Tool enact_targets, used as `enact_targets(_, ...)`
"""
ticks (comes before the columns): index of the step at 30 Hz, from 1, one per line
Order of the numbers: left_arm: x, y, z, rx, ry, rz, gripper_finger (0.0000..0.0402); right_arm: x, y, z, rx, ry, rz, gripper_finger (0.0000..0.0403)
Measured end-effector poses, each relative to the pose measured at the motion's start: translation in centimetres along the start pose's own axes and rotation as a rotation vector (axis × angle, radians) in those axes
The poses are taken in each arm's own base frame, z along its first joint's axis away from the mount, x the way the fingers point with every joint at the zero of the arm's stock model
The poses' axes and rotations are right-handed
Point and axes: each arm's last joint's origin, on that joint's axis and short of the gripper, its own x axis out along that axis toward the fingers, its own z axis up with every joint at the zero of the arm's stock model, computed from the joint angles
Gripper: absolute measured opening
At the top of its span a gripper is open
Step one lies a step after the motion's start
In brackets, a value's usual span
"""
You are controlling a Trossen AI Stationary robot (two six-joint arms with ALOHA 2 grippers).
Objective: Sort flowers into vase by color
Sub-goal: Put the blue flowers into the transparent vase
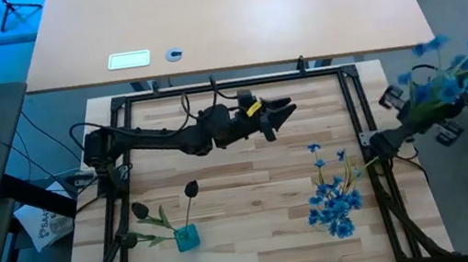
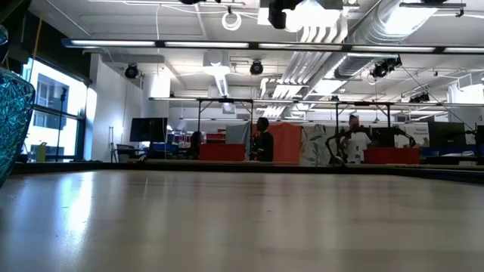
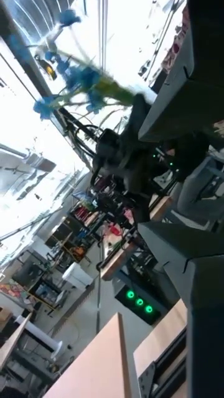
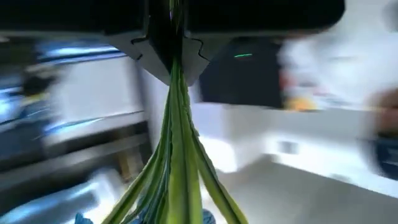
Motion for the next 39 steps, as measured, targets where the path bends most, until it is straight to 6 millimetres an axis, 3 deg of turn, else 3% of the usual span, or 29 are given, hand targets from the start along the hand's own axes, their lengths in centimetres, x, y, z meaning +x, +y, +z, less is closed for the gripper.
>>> enact_targets(2, 0.0, 0.1, 0.0, -0.005, 0.001, 0.000, 0.0209, 0.4, 0.1, -0.5, 0.108, 0.043, 0.093, 0.0000)
enact_targets(9, -0.1, -0.3, -0.2, -0.029, 0.010, -0.009, 0.0209, 2.1, -0.7, -6.2, 0.430, 0.311, 0.200, 0.0000)
enact_targets(11, -0.1, -0.5, -0.4, -0.031, 0.014, -0.015, 0.0209, 2.2, -0.7, -6.8, 0.481, 0.310, 0.234, 0.0000)
enact_targets(13, -0.2, -0.7, -0.6, -0.032, 0.018, -0.020, 0.0209, 2.3, -0.4, -6.1, 0.466, 0.233, 0.288, 0.0000)
enact_targets(17, -0.3, -1.0, -0.8, -0.034, 0.023, -0.025, 0.0209, 2.2, 0.3, -2.6, 0.385, 0.088, 0.340, 0.0000)
enact_targets(22, -0.3, -0.9, -0.7, -0.033, 0.020, -0.023, 0.0209, 4.0, 0.7, 0.5, 0.318, 0.086, 0.354, 0.0000)
enact_targets(30, -0.2, -0.7, -0.5, -0.031, 0.014, -0.016, 0.0209, 11.0, 1.4, 1.0, 0.186, 0.256, 0.534, 0.0000)
enact_targets(36, -0.2, -0.7, -0.6, -0.031, 0.038, -0.046, 0.0209, 10.5, 2.4, 2.3, 0.141, 0.347, 0.476, 0.0000)
enact_targets(39, -0.2, -0.7, -0.6, -0.031, 0.039, -0.048, 0.0209, 10.0, 2.8, 2.0, 0.173, 0.357, 0.418, 0.0000)
